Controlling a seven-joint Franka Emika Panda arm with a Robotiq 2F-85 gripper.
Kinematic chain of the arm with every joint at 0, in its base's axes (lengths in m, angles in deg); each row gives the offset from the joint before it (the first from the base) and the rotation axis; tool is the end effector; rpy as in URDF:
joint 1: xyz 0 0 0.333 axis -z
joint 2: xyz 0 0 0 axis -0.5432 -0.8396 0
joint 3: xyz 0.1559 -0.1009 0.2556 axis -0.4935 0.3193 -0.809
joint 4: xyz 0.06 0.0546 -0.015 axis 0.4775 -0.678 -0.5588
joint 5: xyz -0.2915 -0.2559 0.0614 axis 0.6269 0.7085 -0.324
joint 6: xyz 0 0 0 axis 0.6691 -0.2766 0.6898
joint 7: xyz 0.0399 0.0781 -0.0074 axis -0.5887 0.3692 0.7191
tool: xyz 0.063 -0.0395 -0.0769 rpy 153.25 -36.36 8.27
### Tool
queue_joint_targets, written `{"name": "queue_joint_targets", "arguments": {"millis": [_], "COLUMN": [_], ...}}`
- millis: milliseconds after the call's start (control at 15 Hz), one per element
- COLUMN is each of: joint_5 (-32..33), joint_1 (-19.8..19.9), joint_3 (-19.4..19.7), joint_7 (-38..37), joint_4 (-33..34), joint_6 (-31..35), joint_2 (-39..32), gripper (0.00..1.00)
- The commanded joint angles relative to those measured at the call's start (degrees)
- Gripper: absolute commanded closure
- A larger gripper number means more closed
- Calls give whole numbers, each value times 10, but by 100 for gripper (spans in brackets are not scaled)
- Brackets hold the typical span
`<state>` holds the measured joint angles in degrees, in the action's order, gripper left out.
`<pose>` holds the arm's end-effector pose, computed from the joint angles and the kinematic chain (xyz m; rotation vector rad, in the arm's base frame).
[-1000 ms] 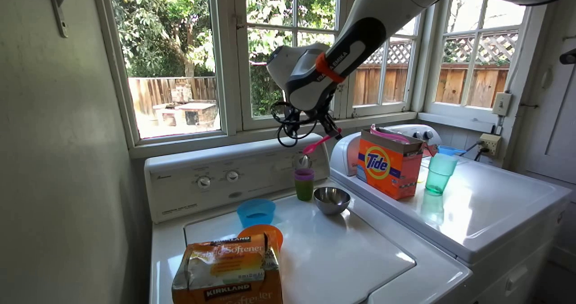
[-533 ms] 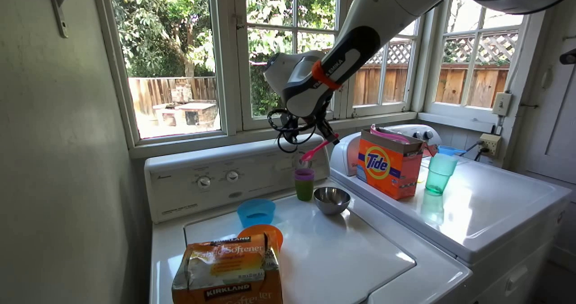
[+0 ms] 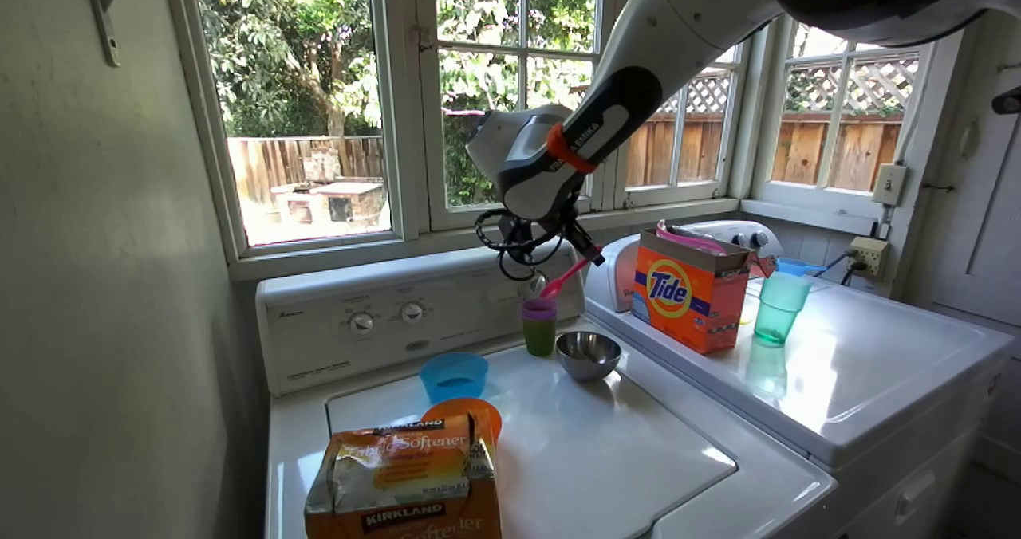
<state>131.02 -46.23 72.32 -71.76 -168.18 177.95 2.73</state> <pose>0.6799 0.1000 0.3163 1.6034 -2.0142 0.9214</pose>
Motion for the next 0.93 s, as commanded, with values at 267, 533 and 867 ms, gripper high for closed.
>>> {"name": "queue_joint_targets", "arguments": {"millis": [267, 533, 867], "joint_5": [-2, 8, 23], "joint_1": [-11, -24, -38], "joint_3": [3, 7, 17], "joint_7": [30, 30, 37], "joint_4": [38, 65, 106], "joint_6": [-20, -31, -69], "joint_2": [-34, -54, -82], "gripper": [94, 94, 94]}}
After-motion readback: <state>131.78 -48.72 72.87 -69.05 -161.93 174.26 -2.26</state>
